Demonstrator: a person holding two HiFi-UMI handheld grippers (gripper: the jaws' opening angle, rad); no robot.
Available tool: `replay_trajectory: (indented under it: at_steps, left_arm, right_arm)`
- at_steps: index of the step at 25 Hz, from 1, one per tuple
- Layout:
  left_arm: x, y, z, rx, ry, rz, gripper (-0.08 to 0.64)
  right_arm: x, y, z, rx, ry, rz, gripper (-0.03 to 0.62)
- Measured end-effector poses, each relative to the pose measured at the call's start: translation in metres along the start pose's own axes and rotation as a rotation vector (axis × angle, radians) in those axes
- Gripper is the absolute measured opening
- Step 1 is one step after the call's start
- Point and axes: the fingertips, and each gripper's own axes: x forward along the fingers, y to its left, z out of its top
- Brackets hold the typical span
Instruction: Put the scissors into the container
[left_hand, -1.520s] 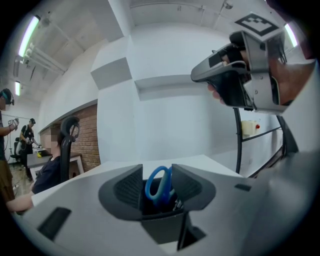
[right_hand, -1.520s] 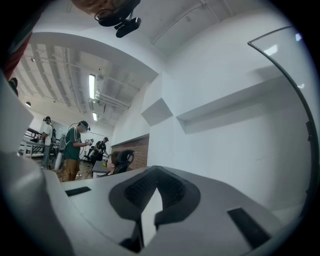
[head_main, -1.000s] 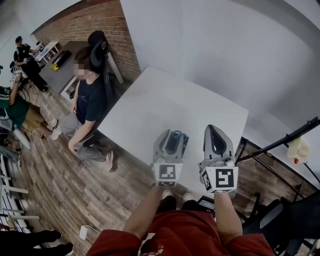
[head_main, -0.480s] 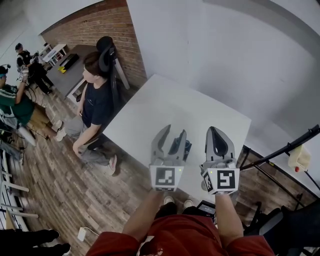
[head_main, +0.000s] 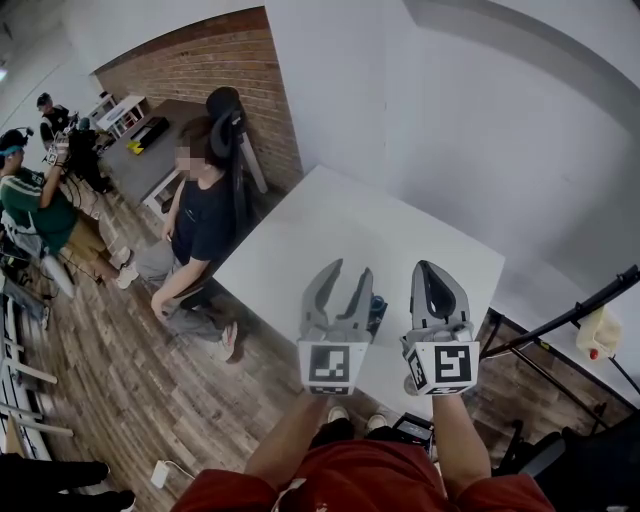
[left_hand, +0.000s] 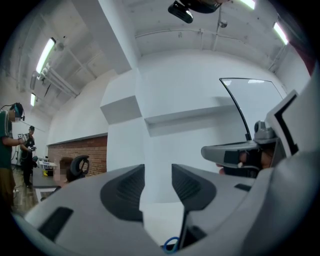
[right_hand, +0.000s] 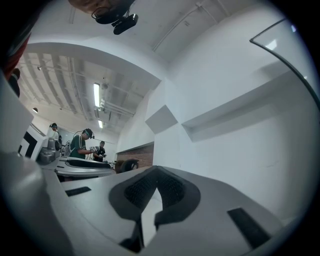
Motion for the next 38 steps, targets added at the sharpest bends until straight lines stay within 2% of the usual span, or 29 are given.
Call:
replay_trajectory:
  at_steps: [7, 10, 22, 38]
  left_arm:
    - [-0.004, 0.000, 0.001, -0.012, 0.026, 0.008, 0.163]
    - [-0.008, 0.002, 0.003, -0.012, 0.016, 0.038, 0.118]
    - [-0.012, 0.005, -0.010, -0.006, 0.054, 0.067, 0.016]
    - [-0.013, 0.007, -0.017, -0.023, 0.055, 0.061, 0.011]
  right_arm:
    - [-0.002, 0.000, 0.000, 0.009, 0.007, 0.000, 0.008]
    - [-0.004, 0.001, 0.001, 0.007, 0.011, 0.004, 0.008]
    - [-0.004, 0.012, -0.006, -0.015, 0.036, 0.029, 0.008]
    - [-0.006, 0.016, -0.013, 0.010, 0.041, 0.023, 0.008]
